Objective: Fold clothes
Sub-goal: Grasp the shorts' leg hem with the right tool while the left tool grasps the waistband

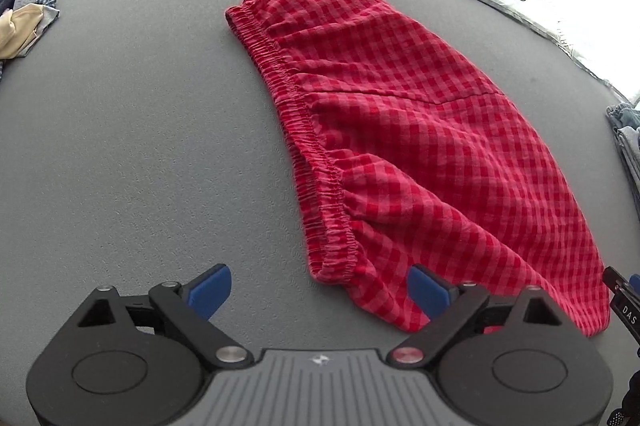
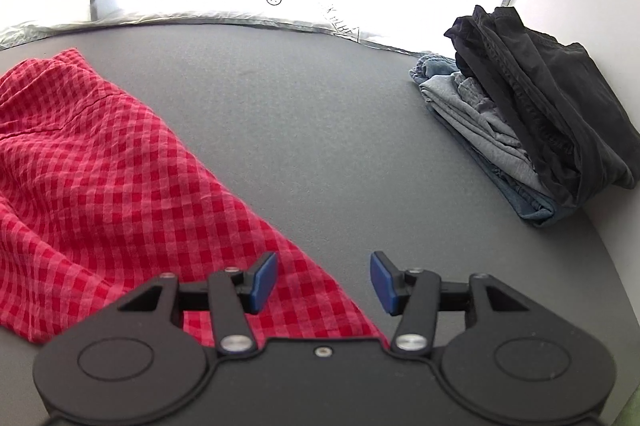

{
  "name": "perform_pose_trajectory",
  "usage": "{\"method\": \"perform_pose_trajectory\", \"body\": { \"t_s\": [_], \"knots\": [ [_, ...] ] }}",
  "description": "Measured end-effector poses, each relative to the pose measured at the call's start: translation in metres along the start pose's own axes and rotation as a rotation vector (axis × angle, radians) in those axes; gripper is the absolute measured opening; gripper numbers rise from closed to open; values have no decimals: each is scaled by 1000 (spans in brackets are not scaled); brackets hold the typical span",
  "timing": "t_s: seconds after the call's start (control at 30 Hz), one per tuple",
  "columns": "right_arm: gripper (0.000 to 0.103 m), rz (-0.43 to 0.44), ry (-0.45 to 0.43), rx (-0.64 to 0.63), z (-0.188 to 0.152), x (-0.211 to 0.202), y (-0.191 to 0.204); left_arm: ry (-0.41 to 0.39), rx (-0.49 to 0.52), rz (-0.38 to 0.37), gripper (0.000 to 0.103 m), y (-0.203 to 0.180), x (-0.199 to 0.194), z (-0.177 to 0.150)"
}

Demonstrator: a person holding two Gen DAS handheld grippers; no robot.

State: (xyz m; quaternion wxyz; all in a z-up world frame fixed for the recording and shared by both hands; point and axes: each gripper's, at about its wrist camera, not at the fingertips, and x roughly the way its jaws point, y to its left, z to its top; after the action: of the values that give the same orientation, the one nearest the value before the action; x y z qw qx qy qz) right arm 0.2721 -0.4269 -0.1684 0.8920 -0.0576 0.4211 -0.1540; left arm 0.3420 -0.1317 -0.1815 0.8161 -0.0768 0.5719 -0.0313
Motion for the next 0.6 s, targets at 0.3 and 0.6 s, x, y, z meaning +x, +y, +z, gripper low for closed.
{"method": "perform_pose_trajectory", "body": {
  "t_s": [0.3,0.6],
  "knots": [
    [53,136,22,-42,21,27,19,35,-5,-45,88,0,17,-2],
    [44,256,113,-16,22,48,23,-7,97,7,66,-18,27,0]
  ]
}}
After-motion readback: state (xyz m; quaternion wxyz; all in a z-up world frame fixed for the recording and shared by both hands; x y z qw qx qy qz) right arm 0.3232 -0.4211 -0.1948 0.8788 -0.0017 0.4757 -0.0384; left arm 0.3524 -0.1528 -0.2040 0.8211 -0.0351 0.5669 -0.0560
